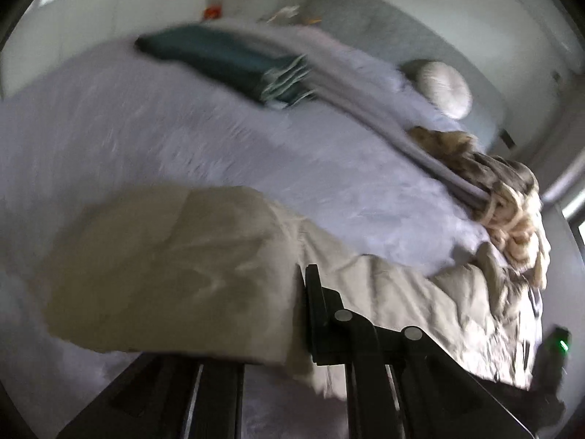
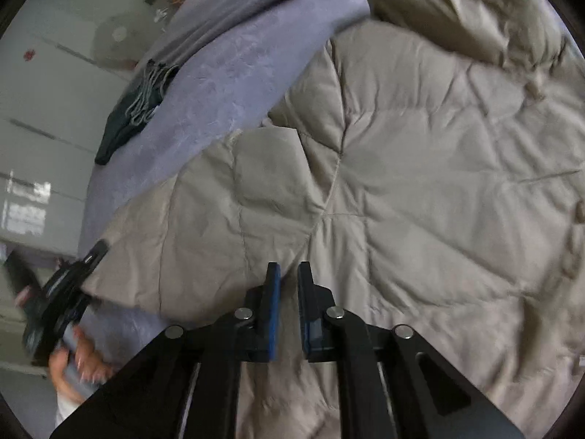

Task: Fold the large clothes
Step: 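Grasp the coat sleeve with the left tool and fold it across the body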

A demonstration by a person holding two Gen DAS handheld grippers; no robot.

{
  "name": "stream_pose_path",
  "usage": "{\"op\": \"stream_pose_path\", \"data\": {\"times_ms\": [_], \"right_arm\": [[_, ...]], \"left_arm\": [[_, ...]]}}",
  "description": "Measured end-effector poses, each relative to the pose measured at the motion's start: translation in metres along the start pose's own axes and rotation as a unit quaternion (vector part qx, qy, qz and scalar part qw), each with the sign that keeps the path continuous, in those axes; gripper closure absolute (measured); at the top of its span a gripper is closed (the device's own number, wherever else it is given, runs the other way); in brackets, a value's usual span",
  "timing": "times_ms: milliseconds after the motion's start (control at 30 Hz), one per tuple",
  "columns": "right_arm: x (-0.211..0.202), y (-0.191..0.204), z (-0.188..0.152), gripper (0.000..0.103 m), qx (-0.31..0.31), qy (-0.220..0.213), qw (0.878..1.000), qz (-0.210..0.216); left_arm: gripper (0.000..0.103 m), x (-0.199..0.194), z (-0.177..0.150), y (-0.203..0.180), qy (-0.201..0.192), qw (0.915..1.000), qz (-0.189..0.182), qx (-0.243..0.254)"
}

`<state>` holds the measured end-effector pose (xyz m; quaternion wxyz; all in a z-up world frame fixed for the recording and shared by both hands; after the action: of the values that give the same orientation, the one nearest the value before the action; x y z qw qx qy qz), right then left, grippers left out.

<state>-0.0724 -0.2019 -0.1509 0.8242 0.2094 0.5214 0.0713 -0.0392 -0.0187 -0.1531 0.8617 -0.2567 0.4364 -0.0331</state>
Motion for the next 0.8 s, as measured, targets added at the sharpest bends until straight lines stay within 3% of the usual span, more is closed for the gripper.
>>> {"op": "stream_pose_path", "data": {"times_ms": [100, 200, 300, 333, 367, 467, 533, 667, 800], "right_arm": [[0.016, 0.006, 0.008, 0.093, -0.010, -0.012, 1.000, 0.020], [0.042, 0.005, 0.005, 0.094, -0.004, 0.016, 0.999, 0.046], [0.058, 0.000, -0.003, 0.094, 0.001, 0.038, 0.998, 0.058], [0.056, 0.000, -0.004, 0.094, 0.002, 0.042, 0.997, 0.068], [0.051, 0.000, -0.005, 0.094, 0.003, 0.047, 0.995, 0.083], [0.028, -0.013, -0.013, 0.094, -0.001, 0.054, 0.993, 0.100], [-0.001, -0.036, -0.015, 0.094, -0.006, 0.042, 0.995, 0.087], [-0.061, -0.100, -0.018, 0.094, -0.012, 0.004, 1.000, 0.018], [-0.109, -0.166, -0.025, 0.094, 0.006, -0.022, 0.999, -0.045]], "left_arm": [[0.089, -0.025, -0.013, -0.049, -0.017, 0.9988, -0.028, 0.037], [0.089, -0.051, -0.031, -0.107, -0.020, 0.9952, -0.065, 0.071], [0.089, -0.059, -0.016, -0.154, -0.010, 0.9896, -0.100, 0.103], [0.089, -0.060, -0.035, -0.183, -0.004, 0.9869, -0.110, 0.118], [0.089, -0.059, -0.016, -0.181, 0.002, 0.9848, -0.121, 0.125], [0.089, -0.045, -0.007, -0.198, 0.031, 0.9749, -0.161, 0.150], [0.089, 0.010, -0.004, -0.225, 0.055, 0.9689, -0.172, 0.169], [0.089, 0.058, -0.068, -0.253, 0.110, 0.9516, -0.178, 0.225], [0.089, 0.088, -0.125, -0.275, 0.152, 0.9412, -0.134, 0.270]]}}
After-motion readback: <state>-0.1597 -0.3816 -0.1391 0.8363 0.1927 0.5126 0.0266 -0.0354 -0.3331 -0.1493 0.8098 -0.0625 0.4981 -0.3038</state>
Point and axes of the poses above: each gripper's, at about its wrist camera, not at the fingertips, and x roughly the way its jaws point, y to its left, z to its top, the point moved 8 cm from there along x, roughly the way its jaws point, and after that the axes turned 12 degrees about -x, right-handed, at the moved point
